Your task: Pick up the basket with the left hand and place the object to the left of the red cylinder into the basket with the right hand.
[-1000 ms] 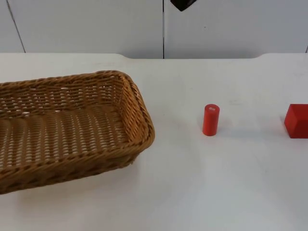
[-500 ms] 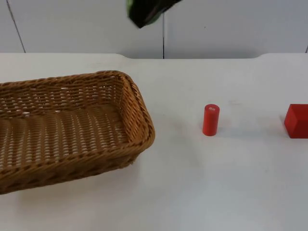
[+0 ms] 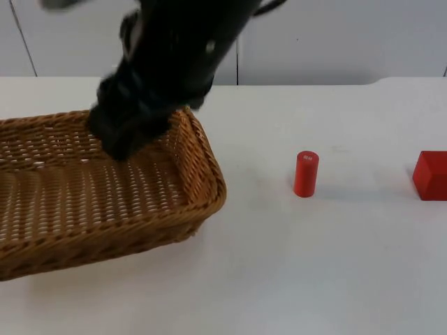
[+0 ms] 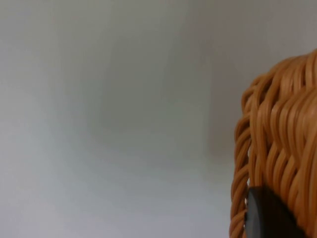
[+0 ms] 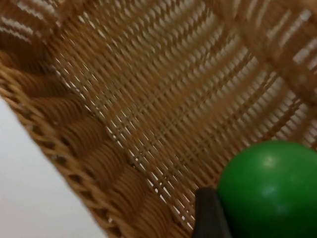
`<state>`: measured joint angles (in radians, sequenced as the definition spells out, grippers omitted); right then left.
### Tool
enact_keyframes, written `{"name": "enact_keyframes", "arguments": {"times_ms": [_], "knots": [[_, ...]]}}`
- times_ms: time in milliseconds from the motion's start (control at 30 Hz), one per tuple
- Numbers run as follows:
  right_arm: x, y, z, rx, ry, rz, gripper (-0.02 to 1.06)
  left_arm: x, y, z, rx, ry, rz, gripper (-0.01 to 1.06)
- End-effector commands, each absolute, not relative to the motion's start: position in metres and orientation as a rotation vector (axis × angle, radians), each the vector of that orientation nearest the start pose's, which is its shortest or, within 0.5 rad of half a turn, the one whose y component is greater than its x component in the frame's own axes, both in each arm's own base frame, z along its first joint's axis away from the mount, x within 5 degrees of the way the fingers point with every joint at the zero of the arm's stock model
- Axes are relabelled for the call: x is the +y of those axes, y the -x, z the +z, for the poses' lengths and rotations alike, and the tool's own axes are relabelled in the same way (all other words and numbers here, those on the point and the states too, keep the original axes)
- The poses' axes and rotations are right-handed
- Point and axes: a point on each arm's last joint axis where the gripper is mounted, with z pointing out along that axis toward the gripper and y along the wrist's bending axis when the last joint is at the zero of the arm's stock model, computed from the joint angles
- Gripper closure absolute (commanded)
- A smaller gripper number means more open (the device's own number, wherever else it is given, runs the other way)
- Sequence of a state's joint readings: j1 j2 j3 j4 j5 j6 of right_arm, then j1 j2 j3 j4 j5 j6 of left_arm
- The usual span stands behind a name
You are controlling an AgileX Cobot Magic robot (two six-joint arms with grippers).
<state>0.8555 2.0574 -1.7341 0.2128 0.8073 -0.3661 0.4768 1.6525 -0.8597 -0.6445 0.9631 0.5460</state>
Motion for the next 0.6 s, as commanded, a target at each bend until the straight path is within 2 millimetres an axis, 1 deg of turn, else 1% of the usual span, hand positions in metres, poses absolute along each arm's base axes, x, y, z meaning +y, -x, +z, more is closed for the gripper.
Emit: {"name": "enact_keyframes", "arguments": {"times_ms": [0,33,67,100,133,167,200,267,300,333,367,467,500,567], "knots": [[0.362,-0.294,0.230,2.254,1.382,0.427,0.98,0.080,-0.259,0.180,2.824,0.505,-0.777,1.05],[0.364,-0.295,0.224,2.269,1.381,0.426,0.94,0.080,-0.259,0.180,2.823,0.507,-0.779,1.05],[0.365,-0.296,0.217,2.284,1.389,0.421,0.82,0.080,-0.259,0.180,2.819,0.504,-0.782,1.05],[0.365,-0.296,0.215,2.289,1.392,0.420,0.74,0.080,-0.259,0.180,2.819,0.504,-0.782,1.05],[0.365,-0.296,0.215,2.289,1.392,0.420,0.74,0.080,-0.259,0.180,2.819,0.504,-0.782,1.05],[0.364,-0.295,0.215,2.290,1.393,0.420,0.61,0.080,-0.259,0.180,2.819,0.496,-0.781,1.05],[0.364,-0.295,0.215,2.290,1.393,0.420,0.55,0.080,-0.259,0.180,2.819,0.497,-0.781,1.05],[0.364,-0.295,0.222,2.271,1.382,0.425,0.38,0.080,-0.260,0.180,2.815,0.498,-0.786,1.05],[0.363,-0.295,0.229,2.251,1.371,0.431,0.31,0.079,-0.260,0.180,2.811,0.484,-0.787,1.05],[0.363,-0.295,0.229,2.251,1.371,0.431,0.31,0.079,-0.260,0.180,2.811,0.484,-0.787,1.05],[0.363,-0.294,0.235,2.235,1.361,0.436,0.28,0.079,-0.260,0.180,2.807,0.488,-0.792,1.05],[0.358,-0.290,0.260,2.184,1.339,0.447,0.28,0.079,-0.260,0.180,2.805,0.488,-0.794,1.05],[0.358,-0.290,0.260,2.184,1.339,0.447,0.28,0.079,-0.260,0.180,2.805,0.488,-0.794,1.05],[0.350,-0.285,0.284,2.142,1.329,0.450,0.28,0.079,-0.261,0.181,2.799,0.493,-0.800,1.05]]}}
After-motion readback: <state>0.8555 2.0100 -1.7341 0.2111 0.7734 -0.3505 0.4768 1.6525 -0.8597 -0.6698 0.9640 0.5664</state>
